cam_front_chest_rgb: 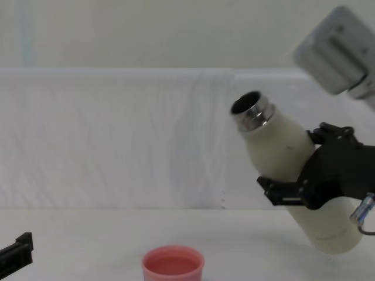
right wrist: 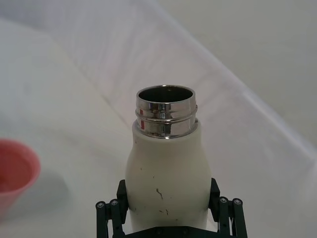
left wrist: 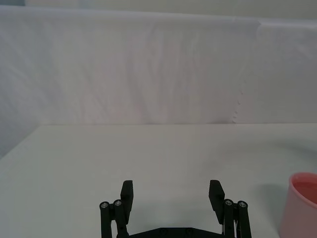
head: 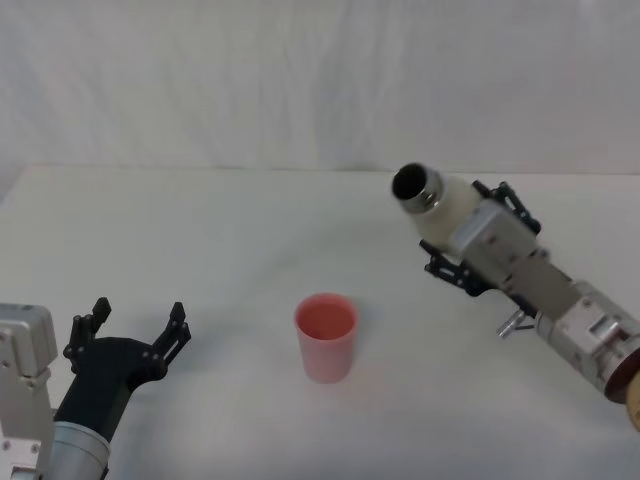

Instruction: Grasp the thermos with one hand and pour water into the cup lid.

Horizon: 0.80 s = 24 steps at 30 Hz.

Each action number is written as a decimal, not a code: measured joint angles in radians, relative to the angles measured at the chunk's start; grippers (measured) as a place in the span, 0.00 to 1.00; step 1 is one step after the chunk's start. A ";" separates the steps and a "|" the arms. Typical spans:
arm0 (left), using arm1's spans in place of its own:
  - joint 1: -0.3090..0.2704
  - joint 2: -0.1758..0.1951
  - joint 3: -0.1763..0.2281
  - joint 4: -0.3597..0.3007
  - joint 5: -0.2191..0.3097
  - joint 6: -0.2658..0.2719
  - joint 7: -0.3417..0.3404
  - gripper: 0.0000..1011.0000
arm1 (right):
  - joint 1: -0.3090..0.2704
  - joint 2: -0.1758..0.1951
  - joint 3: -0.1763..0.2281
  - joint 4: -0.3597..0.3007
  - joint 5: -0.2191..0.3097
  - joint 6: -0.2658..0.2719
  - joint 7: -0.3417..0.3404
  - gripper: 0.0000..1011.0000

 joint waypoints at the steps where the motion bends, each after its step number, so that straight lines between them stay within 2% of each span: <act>1: 0.000 0.000 0.000 0.000 0.000 0.000 0.000 0.99 | -0.002 -0.004 0.007 0.002 0.016 -0.003 -0.002 0.95; 2: 0.000 0.000 0.000 0.000 0.000 0.000 0.000 0.99 | -0.005 -0.014 0.021 0.008 0.050 -0.009 -0.005 0.95; 5: 0.000 0.000 0.000 0.000 0.000 0.000 0.000 0.99 | -0.007 -0.027 0.040 0.017 0.096 -0.015 -0.007 0.95; 7: 0.000 0.000 0.000 0.000 0.000 0.000 0.000 0.99 | -0.007 -0.044 0.058 0.032 0.150 -0.020 -0.009 0.95; 9: 0.000 0.000 0.000 0.000 0.000 0.000 0.000 0.99 | -0.006 -0.048 0.062 0.036 0.163 -0.022 -0.009 0.95; 13: 0.000 0.000 0.000 0.000 0.000 0.000 0.000 0.99 | 0.009 -0.071 0.087 0.073 0.251 -0.038 -0.006 0.95; 22: 0.000 0.000 0.000 0.000 0.000 0.000 0.000 0.99 | 0.053 -0.095 0.105 0.155 0.369 -0.070 0.013 0.95; 24: 0.000 0.000 0.000 0.000 0.000 0.000 0.000 0.99 | 0.057 -0.097 0.106 0.162 0.379 -0.073 0.016 0.95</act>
